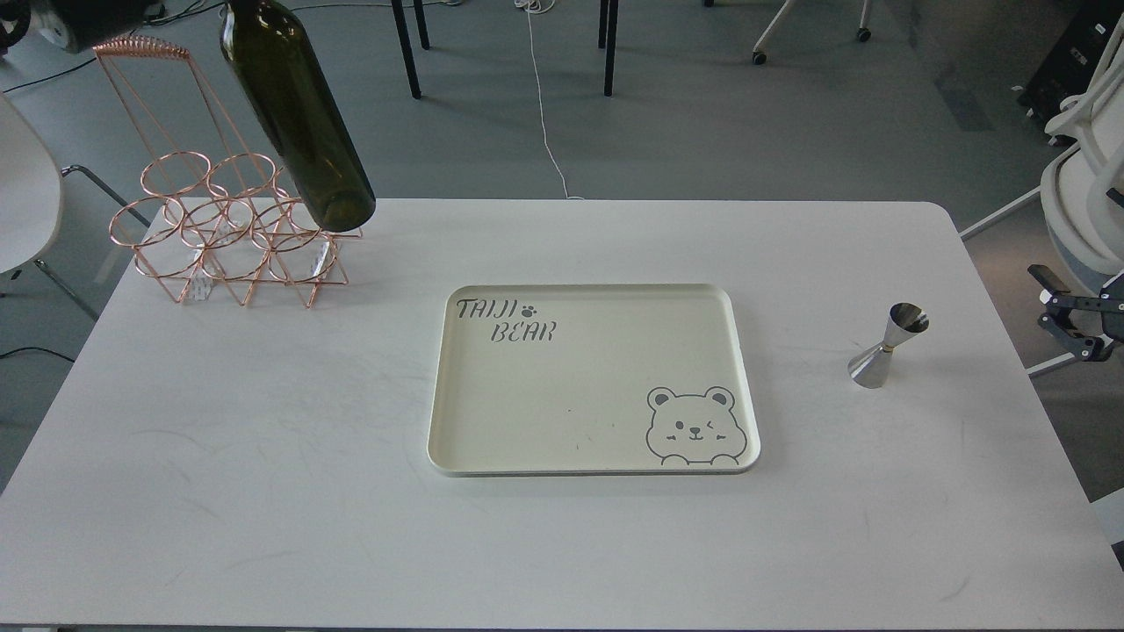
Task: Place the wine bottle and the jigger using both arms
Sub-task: 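Lift the bottle and carry it over the copper wine rack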
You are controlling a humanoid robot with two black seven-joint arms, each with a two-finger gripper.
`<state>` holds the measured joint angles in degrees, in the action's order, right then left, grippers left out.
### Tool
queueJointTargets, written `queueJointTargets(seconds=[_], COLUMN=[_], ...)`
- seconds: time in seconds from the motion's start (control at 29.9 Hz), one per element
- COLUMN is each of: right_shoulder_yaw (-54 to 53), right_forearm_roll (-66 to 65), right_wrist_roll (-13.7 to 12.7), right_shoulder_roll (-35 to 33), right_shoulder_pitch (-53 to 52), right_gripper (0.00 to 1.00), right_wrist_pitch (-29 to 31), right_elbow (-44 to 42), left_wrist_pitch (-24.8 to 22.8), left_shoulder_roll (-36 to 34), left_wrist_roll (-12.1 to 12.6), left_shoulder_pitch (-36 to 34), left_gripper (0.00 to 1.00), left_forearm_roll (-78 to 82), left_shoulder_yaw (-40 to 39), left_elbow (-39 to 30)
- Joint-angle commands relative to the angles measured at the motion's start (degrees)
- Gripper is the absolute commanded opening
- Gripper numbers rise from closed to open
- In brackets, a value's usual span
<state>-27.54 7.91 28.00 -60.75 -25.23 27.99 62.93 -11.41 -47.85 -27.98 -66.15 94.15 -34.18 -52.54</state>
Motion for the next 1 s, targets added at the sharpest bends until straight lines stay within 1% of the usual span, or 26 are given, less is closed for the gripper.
queueJointTargets(seconds=[0.0,0.07,0.2,0.27,0.97], right_shoulder_yaw=[0.03,0.03,0.03,0.03,0.03], right_forearm_roll=[0.0,0.0,0.0,0.0,0.0], right_wrist_roll=[0.0,0.0,0.0,0.0,0.0], right_shoulder_roll=[0.01,0.01,0.01,0.01,0.1], right_shoulder_pitch=[0.0,0.0,0.0,0.0,0.0], right_gripper=[0.98,0.98,0.98,0.98,0.98], right_wrist_pitch=[0.01,0.01,0.01,0.01,0.01], right_elbow=[0.0,0.0,0.0,0.0,-0.17], left_wrist_pitch=[0.34,1.65,6.83,8.25,8.51], left_shoulder_roll=[0.21,0.39,0.48,0.65,2.85], left_wrist_roll=[-0.02,-0.02,-0.02,-0.02,-0.02], left_shoulder_pitch=[-0.56,-0.3,-1.35,-1.88,-1.88], left_gripper=[0.08,0.08,0.08,0.08,0.08], left_forearm_roll=[0.41,0.77,1.03,0.77,0.15], left_shoulder_yaw=[0.07,0.68,6.74,8.68,9.48], left_elbow=[4.28,5.69,8.33,9.03,9.48])
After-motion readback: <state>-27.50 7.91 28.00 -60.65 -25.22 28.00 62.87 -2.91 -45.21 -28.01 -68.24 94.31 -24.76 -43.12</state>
